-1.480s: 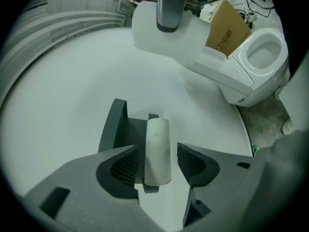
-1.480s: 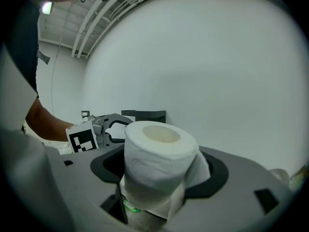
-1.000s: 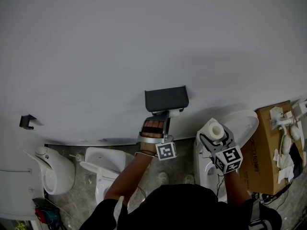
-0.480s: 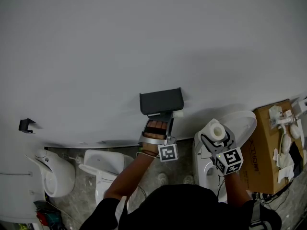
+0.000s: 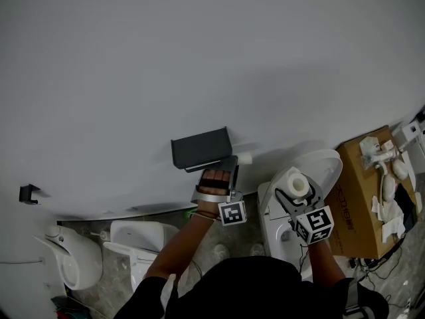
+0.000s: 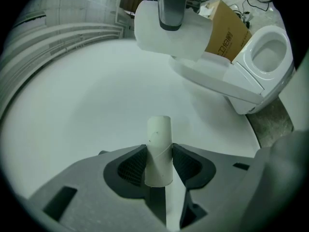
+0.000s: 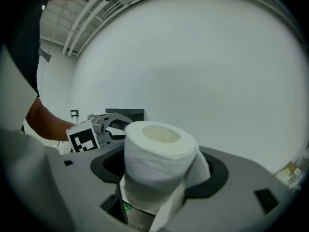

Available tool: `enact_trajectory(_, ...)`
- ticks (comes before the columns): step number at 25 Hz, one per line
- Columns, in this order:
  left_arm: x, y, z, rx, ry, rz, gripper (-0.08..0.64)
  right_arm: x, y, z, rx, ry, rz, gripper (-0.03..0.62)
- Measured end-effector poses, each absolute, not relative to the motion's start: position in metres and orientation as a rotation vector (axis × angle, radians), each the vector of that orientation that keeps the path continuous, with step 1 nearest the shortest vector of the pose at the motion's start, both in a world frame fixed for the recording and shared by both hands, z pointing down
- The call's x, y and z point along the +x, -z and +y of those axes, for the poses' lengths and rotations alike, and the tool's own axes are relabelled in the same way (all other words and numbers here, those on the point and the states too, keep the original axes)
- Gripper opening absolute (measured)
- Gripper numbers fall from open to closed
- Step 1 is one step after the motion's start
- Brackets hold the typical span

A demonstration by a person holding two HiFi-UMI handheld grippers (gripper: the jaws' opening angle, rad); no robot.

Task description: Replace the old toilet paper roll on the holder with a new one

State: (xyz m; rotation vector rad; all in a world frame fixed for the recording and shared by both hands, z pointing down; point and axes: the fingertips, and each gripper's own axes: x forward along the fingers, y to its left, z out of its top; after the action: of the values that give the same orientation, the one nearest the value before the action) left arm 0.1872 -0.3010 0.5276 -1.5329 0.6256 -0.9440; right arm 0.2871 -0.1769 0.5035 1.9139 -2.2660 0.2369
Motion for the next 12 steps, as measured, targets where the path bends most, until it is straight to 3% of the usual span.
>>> enact_trajectory(12, 0.22, -0.502, -0.275, -1.812, 0.754, 0.723, 0.167, 0.31, -0.503, -0.167, 1.937, -0.223, -2.208, 0.33)
